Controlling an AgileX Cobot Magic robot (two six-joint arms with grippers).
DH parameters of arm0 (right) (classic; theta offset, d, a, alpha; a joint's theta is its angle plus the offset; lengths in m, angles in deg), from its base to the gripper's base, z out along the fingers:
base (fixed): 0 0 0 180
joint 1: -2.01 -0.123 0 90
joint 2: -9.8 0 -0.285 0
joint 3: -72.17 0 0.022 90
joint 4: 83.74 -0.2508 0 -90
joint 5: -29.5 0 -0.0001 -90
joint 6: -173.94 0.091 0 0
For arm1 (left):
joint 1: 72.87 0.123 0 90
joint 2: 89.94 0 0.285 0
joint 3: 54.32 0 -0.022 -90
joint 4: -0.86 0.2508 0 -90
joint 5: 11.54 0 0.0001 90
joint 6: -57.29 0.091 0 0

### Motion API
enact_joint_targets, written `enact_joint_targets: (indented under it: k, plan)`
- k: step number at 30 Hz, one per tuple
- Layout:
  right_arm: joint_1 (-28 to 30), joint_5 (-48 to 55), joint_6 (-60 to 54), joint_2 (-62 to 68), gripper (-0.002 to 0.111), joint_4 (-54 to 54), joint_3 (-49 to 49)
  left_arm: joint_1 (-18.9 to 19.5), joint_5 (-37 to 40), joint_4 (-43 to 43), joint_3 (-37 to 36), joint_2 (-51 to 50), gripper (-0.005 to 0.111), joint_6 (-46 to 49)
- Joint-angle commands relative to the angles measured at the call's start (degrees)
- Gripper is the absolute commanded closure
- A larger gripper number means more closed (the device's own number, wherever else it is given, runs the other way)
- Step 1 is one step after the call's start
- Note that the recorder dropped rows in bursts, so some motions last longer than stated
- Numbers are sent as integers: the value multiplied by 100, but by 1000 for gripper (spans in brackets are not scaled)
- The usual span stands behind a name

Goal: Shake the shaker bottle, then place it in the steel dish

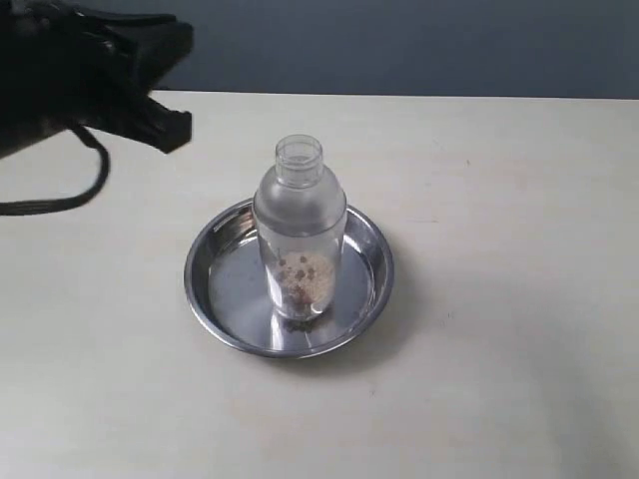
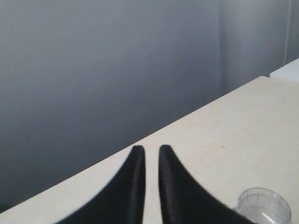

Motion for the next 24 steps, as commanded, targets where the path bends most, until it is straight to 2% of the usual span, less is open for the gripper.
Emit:
enact_joint_targets:
  k: [1, 6, 11, 21, 24]
  plan:
    - [18, -43, -11, -27, 109, 2, 7, 28, 1653, -342, 3, 1291, 106, -7]
    - [18, -43, -11, -27, 109, 2, 7, 28, 3749, -409, 3, 2473, 106, -7]
    - [18, -43, -11, -27, 109, 2, 7, 28, 4765, -522, 31, 3089, 106, -37]
    - [18, -43, -11, -27, 109, 2, 7, 28, 4880, -179, 6, 3575, 106, -26]
    - [18, -43, -11, -27, 109, 2, 7, 28, 4567, -309, -286, 3797, 106, -26]
